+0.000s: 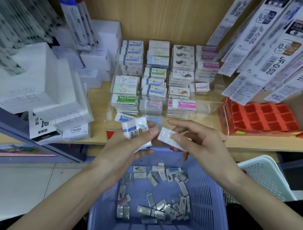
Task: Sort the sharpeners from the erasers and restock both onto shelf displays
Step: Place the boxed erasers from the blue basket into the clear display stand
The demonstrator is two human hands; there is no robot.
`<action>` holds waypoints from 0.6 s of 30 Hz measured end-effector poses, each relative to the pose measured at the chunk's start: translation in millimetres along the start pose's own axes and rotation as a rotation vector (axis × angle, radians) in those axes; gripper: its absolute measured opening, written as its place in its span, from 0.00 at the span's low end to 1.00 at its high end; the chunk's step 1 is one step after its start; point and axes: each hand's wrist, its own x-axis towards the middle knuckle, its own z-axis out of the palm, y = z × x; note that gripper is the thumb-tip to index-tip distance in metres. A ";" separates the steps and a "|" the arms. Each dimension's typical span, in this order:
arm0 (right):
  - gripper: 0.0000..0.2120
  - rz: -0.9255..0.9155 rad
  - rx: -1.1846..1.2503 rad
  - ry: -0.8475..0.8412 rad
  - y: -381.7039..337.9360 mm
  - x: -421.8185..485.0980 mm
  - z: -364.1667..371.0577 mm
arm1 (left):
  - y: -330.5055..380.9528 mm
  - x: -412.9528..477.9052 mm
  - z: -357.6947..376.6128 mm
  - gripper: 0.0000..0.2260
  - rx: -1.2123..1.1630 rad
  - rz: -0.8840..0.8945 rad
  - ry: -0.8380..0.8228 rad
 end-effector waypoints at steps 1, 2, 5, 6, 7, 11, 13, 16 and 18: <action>0.10 0.007 0.006 -0.007 -0.7 2.5 1.1 | 2.9 1.0 -0.1 0.16 0.010 0.009 0.008; 0.09 0.017 0.017 -0.002 -0.1 5.8 1.9 | 5.8 2.3 0.1 0.15 0.020 0.011 0.022; 0.10 0.031 0.014 0.034 -3.8 12.7 6.8 | 14.2 8.6 -2.1 0.10 0.012 0.024 0.089; 0.09 0.014 -0.006 0.046 -7.0 16.0 9.4 | 18.0 10.7 -3.9 0.09 -0.001 0.034 0.119; 0.08 -0.020 -0.055 0.050 -11.1 20.3 12.6 | 22.3 13.0 -6.4 0.08 -0.018 0.048 0.153; 0.14 -0.226 -0.476 0.053 -21.3 44.2 27.7 | 41.6 17.3 -19.6 0.06 -0.095 0.114 0.246; 0.14 -0.313 -0.596 0.075 -27.3 60.3 31.8 | 47.3 17.6 -26.5 0.06 -0.153 0.121 0.286; 0.12 -0.381 -0.637 0.211 -35.7 95.3 26.7 | 49.8 14.8 -33.8 0.05 -0.178 0.110 0.297; 0.11 -0.401 -0.733 0.307 -37.8 124.4 23.2 | 50.1 12.3 -35.3 0.05 -0.194 0.106 0.245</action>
